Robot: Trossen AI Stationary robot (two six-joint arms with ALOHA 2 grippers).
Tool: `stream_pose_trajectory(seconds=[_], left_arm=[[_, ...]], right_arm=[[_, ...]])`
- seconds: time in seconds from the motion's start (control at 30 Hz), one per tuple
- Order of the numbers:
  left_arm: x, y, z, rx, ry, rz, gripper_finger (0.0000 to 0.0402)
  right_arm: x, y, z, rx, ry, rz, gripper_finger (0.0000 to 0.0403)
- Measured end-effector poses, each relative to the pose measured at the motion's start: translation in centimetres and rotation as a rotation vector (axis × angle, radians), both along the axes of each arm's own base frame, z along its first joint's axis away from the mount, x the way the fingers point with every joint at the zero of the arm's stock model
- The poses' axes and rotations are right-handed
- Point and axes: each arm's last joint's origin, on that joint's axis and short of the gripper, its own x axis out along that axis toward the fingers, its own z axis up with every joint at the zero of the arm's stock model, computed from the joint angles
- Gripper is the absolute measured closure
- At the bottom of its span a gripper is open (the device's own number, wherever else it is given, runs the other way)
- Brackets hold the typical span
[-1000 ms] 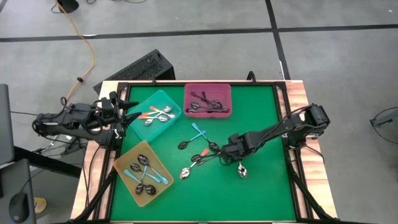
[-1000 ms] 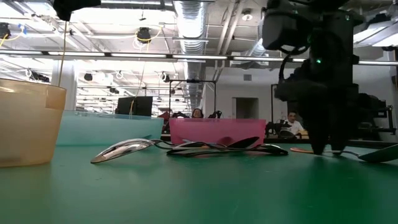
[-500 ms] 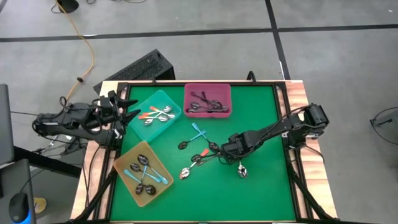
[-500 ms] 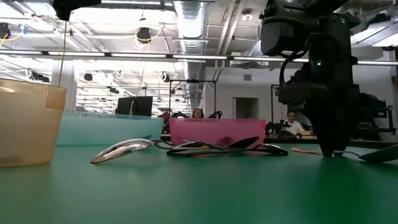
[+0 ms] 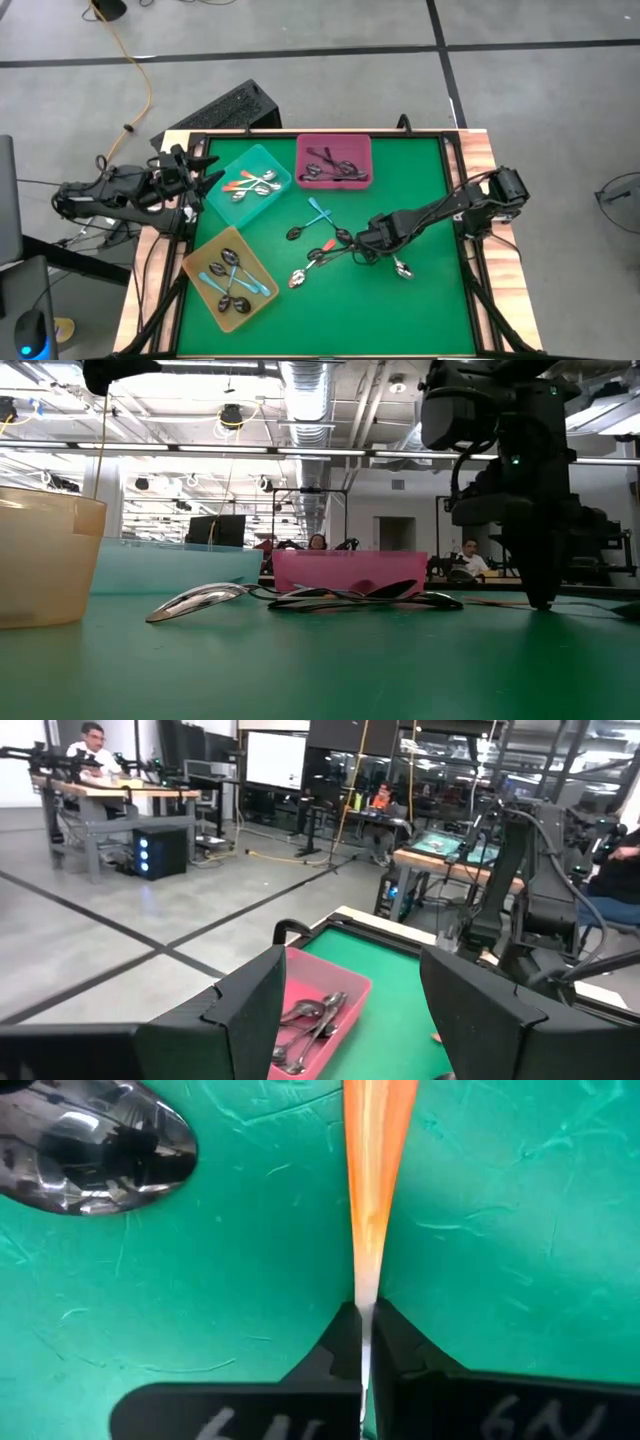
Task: Sort silverware by color (type)
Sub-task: Put the orange spoon into the blue bin
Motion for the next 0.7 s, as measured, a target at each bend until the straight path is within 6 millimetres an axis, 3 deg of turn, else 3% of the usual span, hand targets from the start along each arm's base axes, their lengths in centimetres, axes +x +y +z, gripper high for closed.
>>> stream_pose_trajectory(seconds=[0.4,0.7], left_arm=[[0.0,0.0,0.3,-0.005,-0.031,-0.010,0.0183],[0.0,-0.1,1.0,-0.005,-0.101,-0.028,0.0183]], right_arm=[[2.4,-1.4,2.6,-0.030,-0.079,0.113,0.0398],[4.8,-4.4,6.4,-0.117,-0.168,0.220,0.0398]])
